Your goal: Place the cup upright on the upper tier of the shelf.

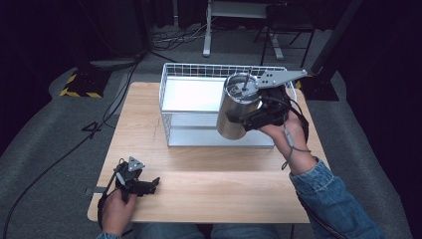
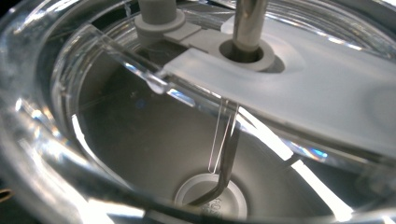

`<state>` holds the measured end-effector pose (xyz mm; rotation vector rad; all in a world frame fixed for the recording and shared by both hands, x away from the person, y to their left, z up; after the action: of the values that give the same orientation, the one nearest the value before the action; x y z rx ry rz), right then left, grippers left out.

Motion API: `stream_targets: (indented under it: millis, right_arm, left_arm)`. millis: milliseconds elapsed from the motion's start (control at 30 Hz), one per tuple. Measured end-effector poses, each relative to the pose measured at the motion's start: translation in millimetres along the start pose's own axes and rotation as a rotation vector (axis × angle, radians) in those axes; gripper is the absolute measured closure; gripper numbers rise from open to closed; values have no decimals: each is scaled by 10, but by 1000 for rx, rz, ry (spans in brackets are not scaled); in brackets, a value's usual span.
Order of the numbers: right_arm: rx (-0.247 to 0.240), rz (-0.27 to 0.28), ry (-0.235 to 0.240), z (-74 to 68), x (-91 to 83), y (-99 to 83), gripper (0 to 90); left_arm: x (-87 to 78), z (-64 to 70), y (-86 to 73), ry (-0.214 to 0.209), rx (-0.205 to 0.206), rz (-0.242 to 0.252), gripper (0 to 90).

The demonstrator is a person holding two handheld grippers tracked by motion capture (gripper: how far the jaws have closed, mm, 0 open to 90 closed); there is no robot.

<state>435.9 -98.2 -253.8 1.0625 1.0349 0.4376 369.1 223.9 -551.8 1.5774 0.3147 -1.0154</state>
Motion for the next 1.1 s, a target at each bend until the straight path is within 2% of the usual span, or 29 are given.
stream_targets:
  millis: [267, 433, 767, 933, 1100]
  right_arm:
    - [12, 5, -54, 212, 73, 260, 38]
    - [46, 17, -98, 430, 159, 381, 38]
    - [135, 35, -165, 881, 408, 438, 38]
    - [147, 28, -207, 1029, 543, 428, 38]
    - [170, 13, -226, 1152, 682, 375, 38]
  left_arm:
    - [0, -1, 1, 0, 1, 1, 0]
    - [-2, -1, -1, -2, 2, -3, 0]
    - [-1, -1, 0, 0, 1, -2, 0]
    - [-1, -1, 0, 0, 1, -2, 1]
    - [-1, 0, 0, -1, 1, -2, 1]
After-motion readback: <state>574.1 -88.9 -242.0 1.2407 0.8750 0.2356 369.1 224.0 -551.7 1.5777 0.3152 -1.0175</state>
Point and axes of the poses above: each handheld gripper's, and its own axes: x roughly forward along the jaws, y roughly out of its top, z roughly to its right, the point moved 6 cm from there along x, roughly forward along the jaws, and after that the axes turned 2 degrees about -x, right-handed, at the moved point
